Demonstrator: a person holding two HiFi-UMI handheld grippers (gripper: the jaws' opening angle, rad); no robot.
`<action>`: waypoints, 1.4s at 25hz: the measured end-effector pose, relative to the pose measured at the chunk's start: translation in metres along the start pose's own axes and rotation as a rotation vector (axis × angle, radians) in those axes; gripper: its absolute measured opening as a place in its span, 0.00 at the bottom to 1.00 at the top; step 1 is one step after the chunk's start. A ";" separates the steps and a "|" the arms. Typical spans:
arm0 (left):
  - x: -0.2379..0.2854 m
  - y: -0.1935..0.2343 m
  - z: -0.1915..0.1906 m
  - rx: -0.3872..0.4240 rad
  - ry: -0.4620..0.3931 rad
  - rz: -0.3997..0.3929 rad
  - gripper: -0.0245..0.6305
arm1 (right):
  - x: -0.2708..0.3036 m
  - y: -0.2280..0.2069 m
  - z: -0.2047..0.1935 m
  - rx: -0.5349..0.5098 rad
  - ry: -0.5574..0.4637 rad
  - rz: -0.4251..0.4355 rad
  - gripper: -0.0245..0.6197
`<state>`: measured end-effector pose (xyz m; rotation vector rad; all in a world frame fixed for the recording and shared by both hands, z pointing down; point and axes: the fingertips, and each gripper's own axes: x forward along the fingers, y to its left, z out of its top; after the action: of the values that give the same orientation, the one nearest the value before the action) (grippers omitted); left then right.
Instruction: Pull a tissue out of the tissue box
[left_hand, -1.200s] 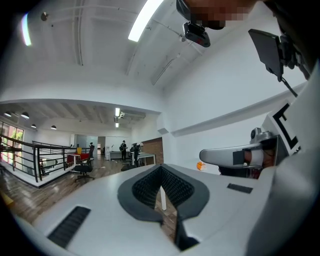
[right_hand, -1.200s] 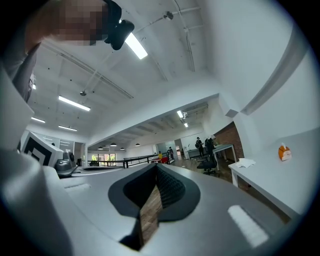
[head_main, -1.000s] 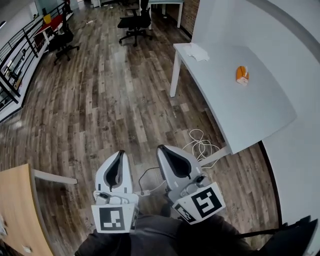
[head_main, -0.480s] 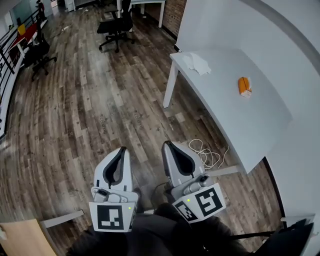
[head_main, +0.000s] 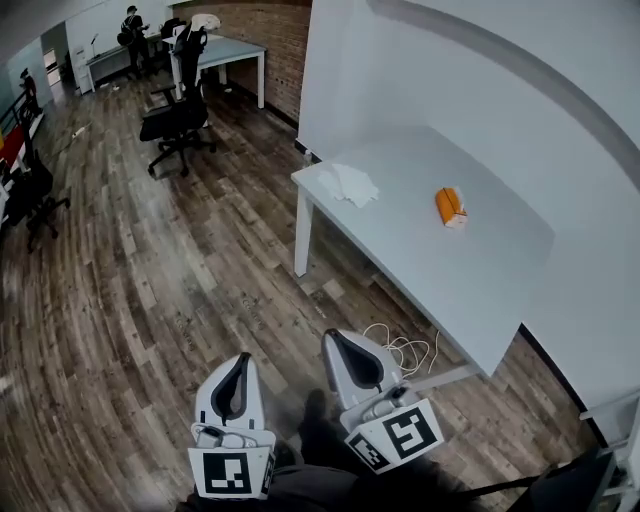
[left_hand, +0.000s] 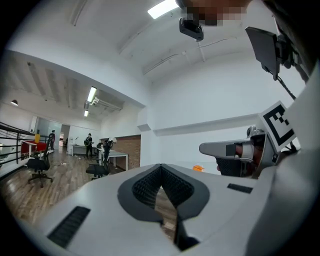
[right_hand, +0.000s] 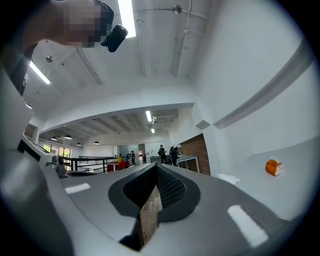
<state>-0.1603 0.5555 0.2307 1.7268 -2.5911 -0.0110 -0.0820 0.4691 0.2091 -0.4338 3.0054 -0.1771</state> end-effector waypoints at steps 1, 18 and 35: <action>0.013 -0.003 -0.001 0.001 0.001 -0.015 0.04 | 0.004 -0.011 0.001 -0.004 -0.002 -0.017 0.04; 0.339 -0.201 -0.007 -0.008 0.011 -0.440 0.04 | 0.042 -0.335 0.024 -0.056 -0.015 -0.340 0.04; 0.511 -0.364 -0.027 0.014 0.105 -0.763 0.04 | 0.023 -0.548 0.044 -0.052 -0.024 -0.615 0.04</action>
<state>-0.0201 -0.0556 0.2601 2.5085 -1.7175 0.0786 0.0517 -0.0644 0.2343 -1.3387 2.7545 -0.1339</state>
